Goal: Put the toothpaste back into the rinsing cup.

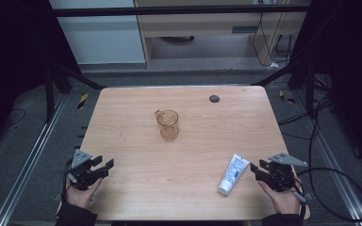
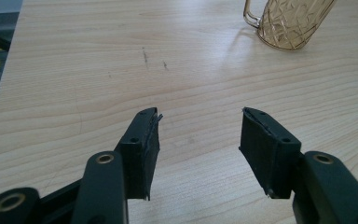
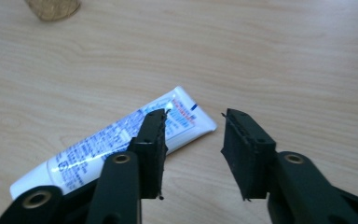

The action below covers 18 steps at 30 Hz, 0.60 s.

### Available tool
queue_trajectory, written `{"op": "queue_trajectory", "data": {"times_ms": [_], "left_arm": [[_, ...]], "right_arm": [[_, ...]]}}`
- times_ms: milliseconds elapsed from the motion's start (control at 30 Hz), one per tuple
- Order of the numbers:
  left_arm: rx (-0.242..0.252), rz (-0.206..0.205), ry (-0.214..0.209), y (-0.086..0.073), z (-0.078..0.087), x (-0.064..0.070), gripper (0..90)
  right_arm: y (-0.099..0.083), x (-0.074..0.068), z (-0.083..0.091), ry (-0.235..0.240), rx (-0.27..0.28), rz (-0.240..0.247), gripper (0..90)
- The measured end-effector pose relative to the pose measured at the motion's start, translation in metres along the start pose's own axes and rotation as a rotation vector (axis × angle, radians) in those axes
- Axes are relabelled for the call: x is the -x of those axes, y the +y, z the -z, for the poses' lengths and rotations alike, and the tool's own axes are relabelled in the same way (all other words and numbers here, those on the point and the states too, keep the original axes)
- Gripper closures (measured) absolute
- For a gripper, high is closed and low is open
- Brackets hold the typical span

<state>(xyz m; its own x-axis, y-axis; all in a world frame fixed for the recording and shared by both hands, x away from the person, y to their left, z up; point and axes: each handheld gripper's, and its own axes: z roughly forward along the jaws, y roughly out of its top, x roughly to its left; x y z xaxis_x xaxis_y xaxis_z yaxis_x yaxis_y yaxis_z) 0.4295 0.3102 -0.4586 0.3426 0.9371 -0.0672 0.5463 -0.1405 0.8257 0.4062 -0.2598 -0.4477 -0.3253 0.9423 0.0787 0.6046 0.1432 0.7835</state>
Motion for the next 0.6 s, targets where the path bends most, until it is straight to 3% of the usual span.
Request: {"op": "queue_trajectory", "data": {"times_ms": [300, 600], "left_arm": [[-0.001, -0.037, 0.017, -0.002, -0.005, 0.003, 43.1], [-0.004, -0.057, 0.044, -0.003, -0.008, 0.002, 44.5]], "right_arm": [[-0.004, -0.008, -0.014, 0.020, -0.048, 0.033, 77.7], [-0.001, -0.009, -0.036, -0.045, -0.083, 0.009, 89.7]]}}
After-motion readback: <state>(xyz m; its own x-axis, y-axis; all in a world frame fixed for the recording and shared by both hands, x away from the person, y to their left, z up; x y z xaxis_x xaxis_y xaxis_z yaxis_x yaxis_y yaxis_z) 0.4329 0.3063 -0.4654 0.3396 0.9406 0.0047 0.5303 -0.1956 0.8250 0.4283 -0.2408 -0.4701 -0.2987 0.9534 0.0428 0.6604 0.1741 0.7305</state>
